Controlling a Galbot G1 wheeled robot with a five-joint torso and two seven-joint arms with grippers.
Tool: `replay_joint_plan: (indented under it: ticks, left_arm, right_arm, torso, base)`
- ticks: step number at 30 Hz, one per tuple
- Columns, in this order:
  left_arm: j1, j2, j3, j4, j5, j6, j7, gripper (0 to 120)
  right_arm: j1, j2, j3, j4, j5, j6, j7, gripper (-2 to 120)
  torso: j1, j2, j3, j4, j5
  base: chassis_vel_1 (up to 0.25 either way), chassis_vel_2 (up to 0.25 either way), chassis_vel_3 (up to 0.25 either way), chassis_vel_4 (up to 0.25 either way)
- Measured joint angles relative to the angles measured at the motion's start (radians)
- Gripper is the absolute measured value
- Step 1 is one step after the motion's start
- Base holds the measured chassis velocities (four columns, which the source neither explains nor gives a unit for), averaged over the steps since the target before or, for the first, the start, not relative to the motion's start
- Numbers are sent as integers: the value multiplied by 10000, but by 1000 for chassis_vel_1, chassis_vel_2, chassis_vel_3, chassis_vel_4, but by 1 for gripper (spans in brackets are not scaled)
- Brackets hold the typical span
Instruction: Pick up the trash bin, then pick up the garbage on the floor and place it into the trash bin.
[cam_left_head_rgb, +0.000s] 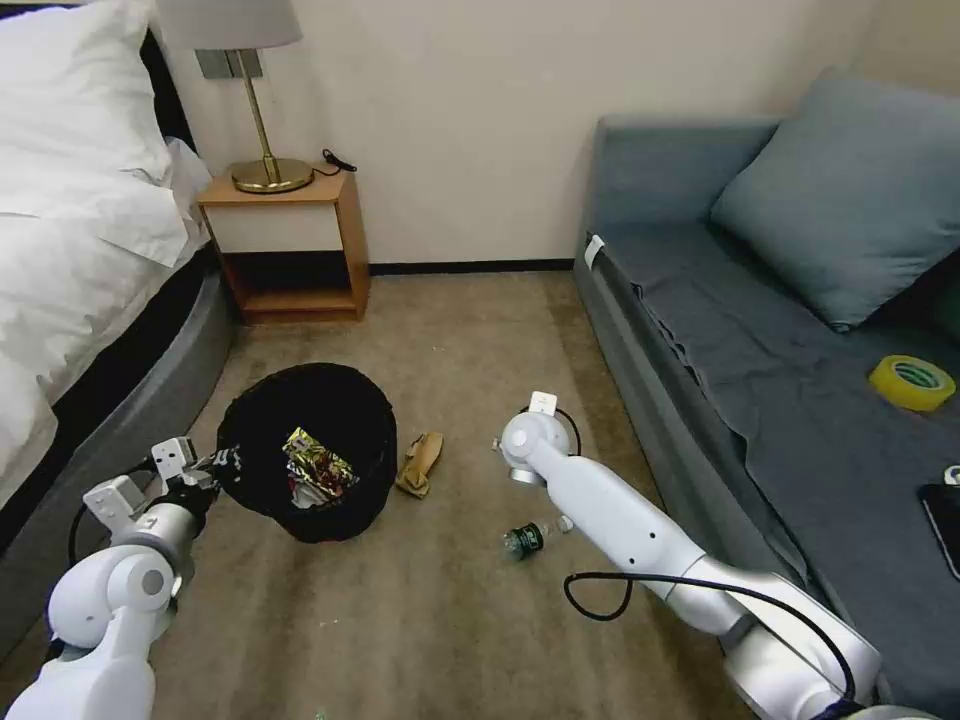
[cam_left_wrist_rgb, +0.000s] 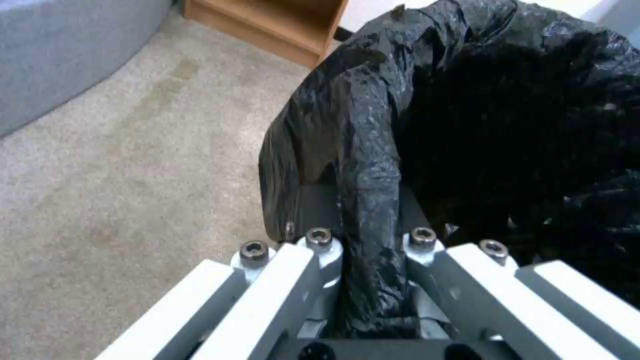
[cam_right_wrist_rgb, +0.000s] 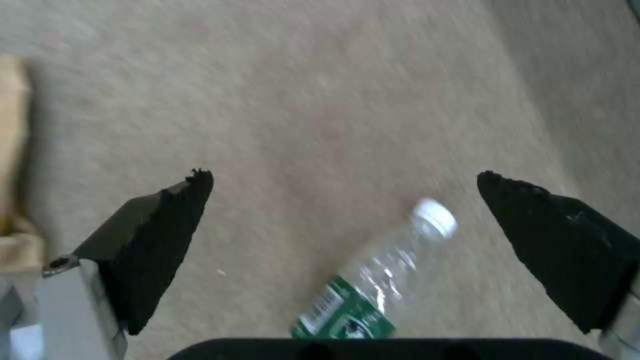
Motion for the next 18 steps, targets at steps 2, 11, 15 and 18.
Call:
replay_joint_plan:
  ticks: [2, 11, 15, 18]
  left_arm:
    - [-13, -8, 3, 85, 6, 0, 0, 4]
    - [-60, -14, -16, 379, 37, -7, 34, 4]
    - [-87, 2, -16, 494, 56, -14, 50, 4]
    - [-99, -15, -2, 551, 85, -36, 51, 4]
  right_arm:
    - [-137, 94, 232, -195, 72, -39, 213, 100]
    - [-636, 364, 856, -825, -9, 94, 248, 100]
    - [-763, 488, 941, -825, 17, 178, 271, 100]
    - [-867, 590, 985, -800, 50, 274, 355, 100]
  torso:
    - [0, 0, 0, 1, 0]
    - [0, 0, 0, 0, 1]
    - [0, 0, -1, 1, 0]
    - [-1, 0, -1, 3, 0]
  base:
    - [0, 0, 0, 0]
    - [0, 0, 0, 0]
    - [0, 0, 0, 0]
    - [0, 0, 0, 0]
